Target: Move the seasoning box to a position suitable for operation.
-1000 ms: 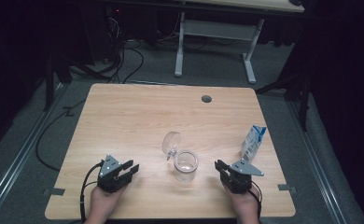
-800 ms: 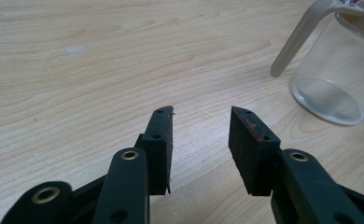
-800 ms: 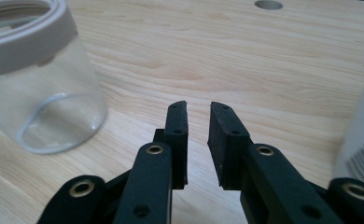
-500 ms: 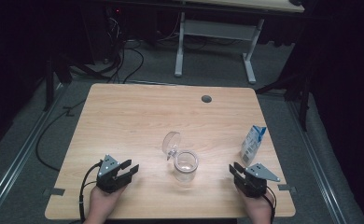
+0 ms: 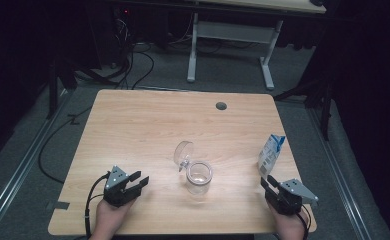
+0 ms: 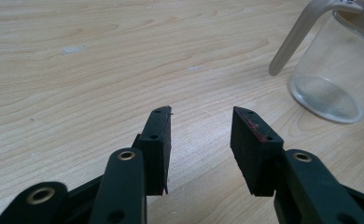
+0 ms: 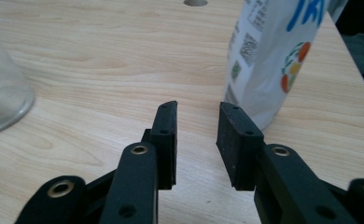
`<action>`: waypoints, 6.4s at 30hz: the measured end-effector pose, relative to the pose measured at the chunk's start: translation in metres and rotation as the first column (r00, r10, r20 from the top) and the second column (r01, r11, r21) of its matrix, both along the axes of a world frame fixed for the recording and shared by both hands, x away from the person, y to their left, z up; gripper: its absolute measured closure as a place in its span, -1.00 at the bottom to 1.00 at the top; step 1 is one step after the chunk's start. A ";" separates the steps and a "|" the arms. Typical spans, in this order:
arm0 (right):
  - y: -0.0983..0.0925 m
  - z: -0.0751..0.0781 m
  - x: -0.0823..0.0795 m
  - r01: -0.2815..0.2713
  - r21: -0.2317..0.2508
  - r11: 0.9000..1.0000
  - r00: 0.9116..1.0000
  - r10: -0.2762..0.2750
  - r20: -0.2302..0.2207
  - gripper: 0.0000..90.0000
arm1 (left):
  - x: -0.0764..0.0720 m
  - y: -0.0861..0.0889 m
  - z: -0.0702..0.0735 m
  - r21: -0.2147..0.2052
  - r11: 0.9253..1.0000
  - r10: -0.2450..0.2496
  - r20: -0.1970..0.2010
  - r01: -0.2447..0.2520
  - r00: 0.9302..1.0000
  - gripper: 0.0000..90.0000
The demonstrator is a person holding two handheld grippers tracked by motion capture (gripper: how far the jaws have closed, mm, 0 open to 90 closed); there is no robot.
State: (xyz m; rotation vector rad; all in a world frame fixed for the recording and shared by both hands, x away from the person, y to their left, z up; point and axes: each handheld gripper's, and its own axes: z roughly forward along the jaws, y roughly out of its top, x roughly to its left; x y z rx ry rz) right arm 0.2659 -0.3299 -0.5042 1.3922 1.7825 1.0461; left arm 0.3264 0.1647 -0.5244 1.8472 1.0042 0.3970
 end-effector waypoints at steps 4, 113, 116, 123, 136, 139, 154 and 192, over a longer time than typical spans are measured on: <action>-0.001 0.000 0.001 0.022 0.003 1.000 1.000 -0.022 0.005 0.37 | 0.005 0.002 0.003 -0.001 1.000 -0.012 -0.002 0.012 1.000 0.25; 0.050 0.086 0.033 -0.136 -0.038 0.990 0.977 0.127 -0.169 1.00 | -0.003 0.007 -0.001 -0.025 0.997 -0.072 0.063 0.073 0.995 0.20; 0.054 0.087 0.035 -0.150 -0.056 0.987 0.971 0.137 -0.198 1.00 | -0.003 0.009 0.000 -0.030 0.997 -0.070 0.067 0.072 0.995 0.19; 0.062 0.086 0.037 -0.190 -0.098 0.977 0.953 0.160 -0.257 1.00 | -0.003 0.009 0.000 -0.033 0.997 -0.073 0.068 0.075 0.995 0.19; 0.063 0.093 0.042 -0.254 -0.094 0.963 0.908 0.204 -0.367 1.00 | -0.004 0.007 -0.001 -0.031 0.996 -0.084 0.070 0.086 0.994 0.19; 0.063 0.096 0.043 -0.259 -0.090 0.962 0.899 0.206 -0.386 1.00 | -0.004 0.007 -0.001 -0.029 0.996 -0.087 0.070 0.089 0.994 0.18; 0.068 0.101 0.049 -0.286 -0.115 0.951 0.845 0.194 -0.498 1.00 | -0.005 0.006 0.000 -0.032 0.995 -0.092 0.074 0.094 0.993 0.16; 0.083 0.114 0.060 -0.375 -0.183 0.909 0.713 0.157 -0.683 1.00 | -0.012 -0.002 0.001 0.003 0.990 -0.139 0.092 0.139 0.986 0.12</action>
